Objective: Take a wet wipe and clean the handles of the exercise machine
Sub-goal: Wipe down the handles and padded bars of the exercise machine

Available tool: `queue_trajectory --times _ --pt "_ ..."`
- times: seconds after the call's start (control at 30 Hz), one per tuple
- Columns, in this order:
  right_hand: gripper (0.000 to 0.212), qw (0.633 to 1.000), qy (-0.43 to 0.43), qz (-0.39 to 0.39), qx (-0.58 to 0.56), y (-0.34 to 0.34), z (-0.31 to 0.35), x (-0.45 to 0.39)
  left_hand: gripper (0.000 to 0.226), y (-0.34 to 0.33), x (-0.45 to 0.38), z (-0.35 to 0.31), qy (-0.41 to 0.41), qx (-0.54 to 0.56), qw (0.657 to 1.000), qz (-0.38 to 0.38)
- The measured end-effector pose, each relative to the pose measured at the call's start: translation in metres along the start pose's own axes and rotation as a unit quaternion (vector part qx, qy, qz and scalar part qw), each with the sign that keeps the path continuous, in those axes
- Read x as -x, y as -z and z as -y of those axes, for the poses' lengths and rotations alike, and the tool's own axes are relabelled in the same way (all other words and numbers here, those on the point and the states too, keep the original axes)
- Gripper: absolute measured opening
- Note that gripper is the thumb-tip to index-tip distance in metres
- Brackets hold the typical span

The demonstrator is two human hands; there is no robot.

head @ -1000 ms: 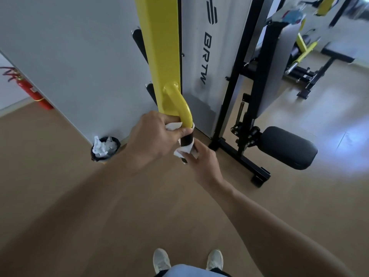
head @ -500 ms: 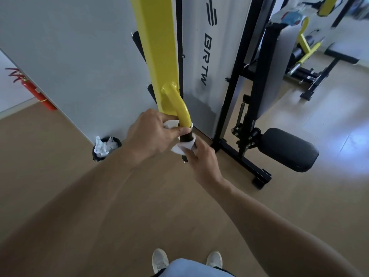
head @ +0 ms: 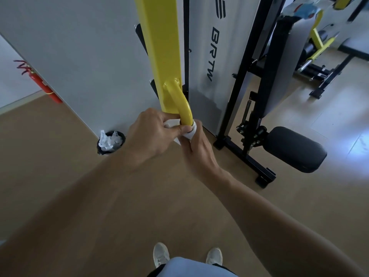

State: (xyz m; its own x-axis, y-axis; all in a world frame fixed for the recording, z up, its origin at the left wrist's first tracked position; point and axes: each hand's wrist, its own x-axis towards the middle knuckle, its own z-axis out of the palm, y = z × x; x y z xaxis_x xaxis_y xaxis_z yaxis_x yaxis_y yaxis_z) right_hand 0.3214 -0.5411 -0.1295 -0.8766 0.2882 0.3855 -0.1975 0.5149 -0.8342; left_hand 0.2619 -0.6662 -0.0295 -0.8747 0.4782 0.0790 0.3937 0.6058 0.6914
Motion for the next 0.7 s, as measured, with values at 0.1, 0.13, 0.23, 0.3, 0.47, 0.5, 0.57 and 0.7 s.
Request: queue_trajectory --times 0.1,0.13,0.23,0.3,0.47,0.5,0.57,0.7 --pt "0.023 0.998 -0.018 0.029 0.049 -0.006 -0.018 0.008 0.027 -0.001 -0.002 -0.001 0.007 0.006 1.000 -0.002" --pt "0.018 0.995 -0.040 0.059 0.076 -0.007 -0.027 0.014 0.028 -0.001 -0.002 -0.001 0.008 0.006 1.000 -0.003" --pt "0.024 0.993 -0.042 0.083 0.073 -0.002 -0.038 0.025 0.028 0.000 -0.002 -0.002 0.002 0.009 1.000 0.003" --pt "0.025 0.998 -0.032 0.055 0.023 0.004 -0.021 0.017 0.018 -0.001 0.000 -0.002 0.002 0.021 1.000 0.012" --pt "0.019 0.998 -0.041 0.046 -0.019 0.011 -0.004 0.000 0.032 -0.013 0.002 0.004 -0.043 0.060 0.997 -0.016" --pt "0.022 0.997 -0.046 0.062 -0.011 0.012 -0.007 0.001 0.037 -0.016 0.004 0.009 -0.053 0.086 0.995 -0.013" --pt "0.029 0.993 -0.061 0.100 0.015 0.014 -0.015 0.004 0.050 -0.021 0.008 0.020 -0.063 0.105 0.993 0.006" --pt "0.034 0.988 -0.065 0.134 0.045 0.015 -0.013 0.008 0.059 -0.029 0.008 0.028 -0.034 0.098 0.995 -0.001"
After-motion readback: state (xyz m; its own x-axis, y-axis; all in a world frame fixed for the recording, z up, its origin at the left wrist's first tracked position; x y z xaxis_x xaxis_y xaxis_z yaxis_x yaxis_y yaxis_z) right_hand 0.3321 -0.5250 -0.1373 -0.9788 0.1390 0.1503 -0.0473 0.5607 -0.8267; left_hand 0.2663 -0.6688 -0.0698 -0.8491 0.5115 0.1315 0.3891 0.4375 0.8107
